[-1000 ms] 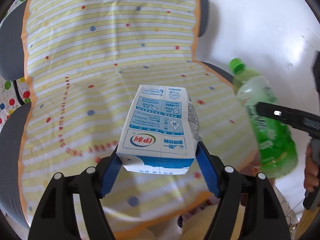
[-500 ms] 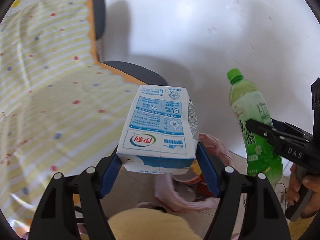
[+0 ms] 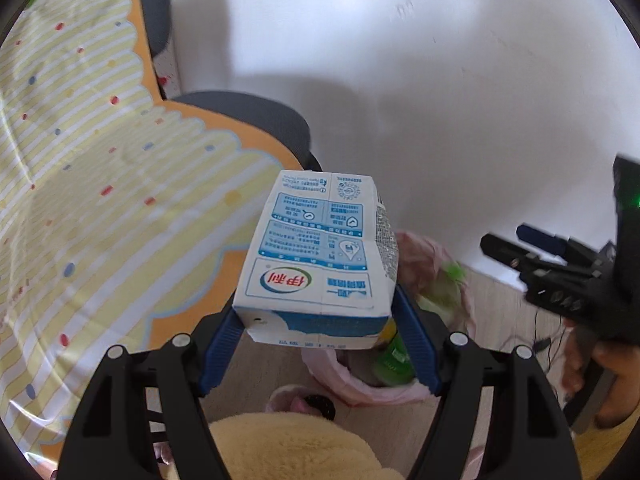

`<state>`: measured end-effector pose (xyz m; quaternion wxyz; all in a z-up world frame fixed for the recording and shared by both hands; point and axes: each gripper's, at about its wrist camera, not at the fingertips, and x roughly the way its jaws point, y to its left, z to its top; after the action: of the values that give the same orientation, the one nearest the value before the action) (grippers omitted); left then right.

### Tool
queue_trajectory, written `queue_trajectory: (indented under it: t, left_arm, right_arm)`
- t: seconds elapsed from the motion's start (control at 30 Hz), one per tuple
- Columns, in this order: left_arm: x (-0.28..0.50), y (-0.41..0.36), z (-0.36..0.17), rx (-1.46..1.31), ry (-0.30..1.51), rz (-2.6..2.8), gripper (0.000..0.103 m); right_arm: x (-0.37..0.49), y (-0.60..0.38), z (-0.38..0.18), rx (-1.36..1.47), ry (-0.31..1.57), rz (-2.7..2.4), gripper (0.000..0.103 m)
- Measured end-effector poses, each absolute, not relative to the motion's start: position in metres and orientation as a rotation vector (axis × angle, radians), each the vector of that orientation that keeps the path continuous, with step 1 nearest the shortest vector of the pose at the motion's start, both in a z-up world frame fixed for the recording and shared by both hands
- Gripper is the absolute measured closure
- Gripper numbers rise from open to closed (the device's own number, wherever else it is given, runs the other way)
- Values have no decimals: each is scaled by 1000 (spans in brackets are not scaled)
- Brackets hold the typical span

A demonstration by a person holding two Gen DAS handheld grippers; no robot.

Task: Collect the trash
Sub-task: 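Carry bottle and milk carton to the pink bin and release both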

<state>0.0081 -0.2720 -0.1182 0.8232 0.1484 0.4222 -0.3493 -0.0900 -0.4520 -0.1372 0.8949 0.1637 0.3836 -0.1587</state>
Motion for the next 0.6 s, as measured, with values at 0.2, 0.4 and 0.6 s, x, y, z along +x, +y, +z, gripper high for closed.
queue_trajectory:
  t: [0.2,0.4,0.6]
  left_arm:
    - [-7,-284,-141,384,936,-800,32]
    - [-18,-298,-150,426,958,-866,32]
    - [-26,-324,-148,444,892,-956,31]
  right_arm:
    - [-107,-449,-127,359,802,-328,25]
    - [-124,-456,-112,394,743,-351,25]
    - [-138,-470,-102,431,700,-387,24]
